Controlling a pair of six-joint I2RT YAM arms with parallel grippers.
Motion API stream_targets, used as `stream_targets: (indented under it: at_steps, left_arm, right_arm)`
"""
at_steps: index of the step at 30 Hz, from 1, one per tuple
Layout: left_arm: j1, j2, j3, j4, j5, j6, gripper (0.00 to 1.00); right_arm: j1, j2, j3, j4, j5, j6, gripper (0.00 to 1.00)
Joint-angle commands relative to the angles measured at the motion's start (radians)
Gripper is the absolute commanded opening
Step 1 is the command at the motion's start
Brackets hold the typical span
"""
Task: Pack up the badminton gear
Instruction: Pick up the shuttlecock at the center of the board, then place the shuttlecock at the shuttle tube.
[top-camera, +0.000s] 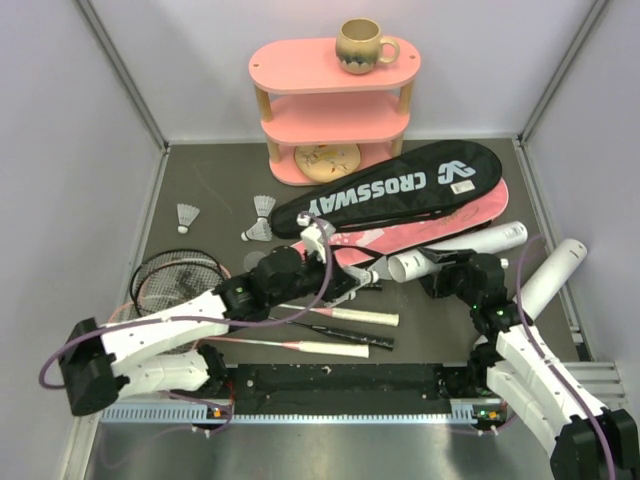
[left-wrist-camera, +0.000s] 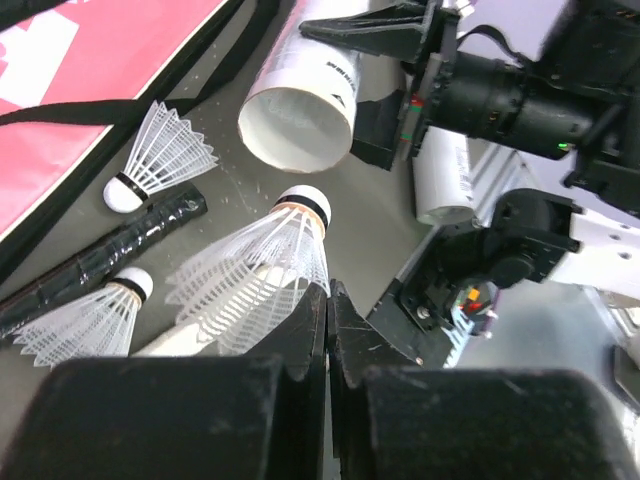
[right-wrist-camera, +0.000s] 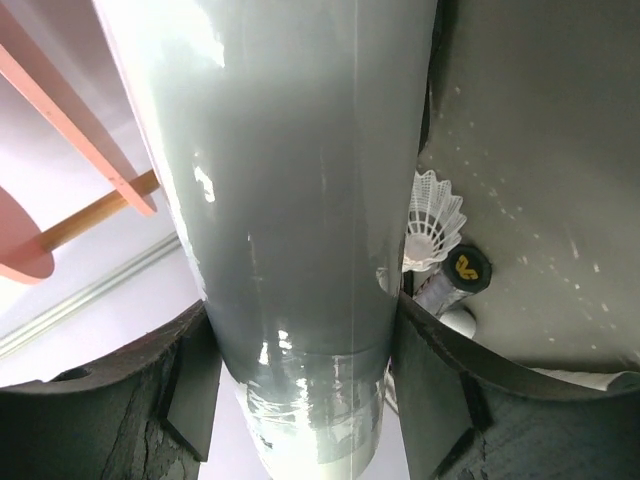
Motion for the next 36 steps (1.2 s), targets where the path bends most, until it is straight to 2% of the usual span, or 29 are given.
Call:
stream_targets:
  at_steps: [1, 4, 13, 20, 21, 22, 24, 25, 27, 32, 35, 36]
  left_arm:
    - [-0.046, 0.145, 0.104, 0.153, -0.108, 0.057, 0.00]
    - [-0.077, 0.242, 0.149, 0.184, -0.153, 0.091, 0.00]
    - [-0.092, 0.355, 0.187, 0.297, -0.197, 0.096, 0.00]
    - [-0.091, 0.476, 0.259, 0.386, -0.119, 0.082, 0.00]
    - [-0.085, 0.486, 0.265, 0.413, -0.083, 0.077, 0.04]
    - [-0.080, 0.484, 0.262, 0.420, -0.031, 0.067, 0.21]
    - [-0.069, 0.457, 0.227, 0.475, 0.014, 0.051, 0.38]
    - [-0.065, 0.422, 0.165, 0.515, 0.019, 0.041, 0.50]
    - [-0.051, 0.397, 0.103, 0.597, 0.066, 0.024, 0.57]
    - [-0.045, 0.355, 0.054, 0.641, 0.096, 0.001, 0.73]
    - [-0.031, 0.383, 0.044, 0.696, 0.112, -0.041, 0.79]
    - [-0.026, 0.400, 0.061, 0.713, 0.154, -0.053, 0.86]
  right_arm:
    - [-0.002, 0.034, 0.028, 0.063, -0.069, 0.116, 0.26]
    - [0.000, 0.046, 0.045, 0.056, -0.083, 0.125, 0.26]
    - [0.001, 0.018, 0.028, 0.059, -0.112, 0.142, 0.26]
    - [0.001, -0.012, 0.035, 0.066, -0.123, 0.157, 0.26]
    - [0.000, -0.017, 0.036, 0.066, -0.123, 0.159, 0.26]
    - [0.000, -0.021, 0.036, 0.069, -0.120, 0.157, 0.26]
    - [0.000, -0.028, 0.035, 0.071, -0.120, 0.159, 0.26]
    - [0.001, -0.029, 0.035, 0.071, -0.122, 0.157, 0.26]
    - [0.000, -0.031, 0.028, 0.085, -0.128, 0.156, 0.26]
    - [0.001, -0.032, 0.024, 0.102, -0.135, 0.157, 0.26]
    - [0.001, -0.034, 0.022, 0.109, -0.138, 0.154, 0.26]
    - [0.000, -0.032, 0.022, 0.112, -0.140, 0.154, 0.26]
